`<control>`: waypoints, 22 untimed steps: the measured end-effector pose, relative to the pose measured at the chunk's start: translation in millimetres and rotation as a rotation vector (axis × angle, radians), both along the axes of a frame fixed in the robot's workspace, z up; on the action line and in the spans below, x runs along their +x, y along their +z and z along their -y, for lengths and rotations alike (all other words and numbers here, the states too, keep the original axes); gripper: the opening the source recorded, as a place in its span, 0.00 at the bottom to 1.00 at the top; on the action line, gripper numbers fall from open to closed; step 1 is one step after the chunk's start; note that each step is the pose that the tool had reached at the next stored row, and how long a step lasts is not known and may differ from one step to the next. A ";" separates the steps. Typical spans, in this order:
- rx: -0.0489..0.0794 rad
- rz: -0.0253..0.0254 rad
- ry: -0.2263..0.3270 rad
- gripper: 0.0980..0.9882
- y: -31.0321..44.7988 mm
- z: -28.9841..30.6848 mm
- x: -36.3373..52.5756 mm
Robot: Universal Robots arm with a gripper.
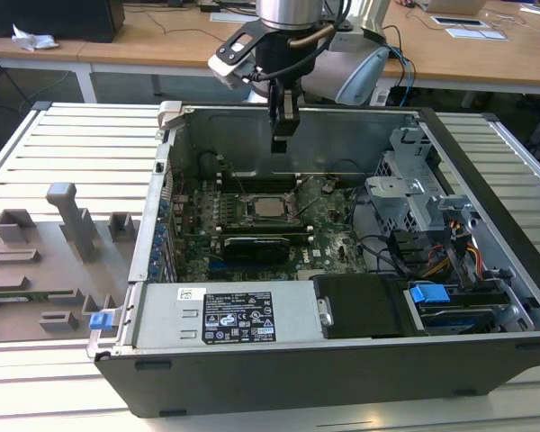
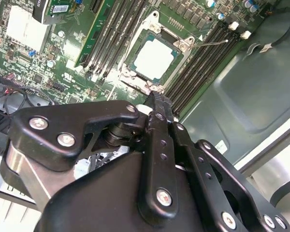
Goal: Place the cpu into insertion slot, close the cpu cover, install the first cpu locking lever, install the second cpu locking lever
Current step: 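Place the cpu into insertion slot, then close the cpu cover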
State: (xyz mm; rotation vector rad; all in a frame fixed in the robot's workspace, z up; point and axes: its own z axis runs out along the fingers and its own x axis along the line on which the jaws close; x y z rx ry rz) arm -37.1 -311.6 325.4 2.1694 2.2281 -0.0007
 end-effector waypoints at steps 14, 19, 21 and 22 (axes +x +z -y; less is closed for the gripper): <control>0.000 -0.0022 0.000 0.01 0.2 -0.1 21.5; 0.000 -0.0036 0.000 0.01 0.2 -0.1 40.8; 0.000 -0.0038 0.000 0.01 0.2 -0.1 44.6; 0.000 -0.0039 0.000 0.01 0.2 -0.1 46.2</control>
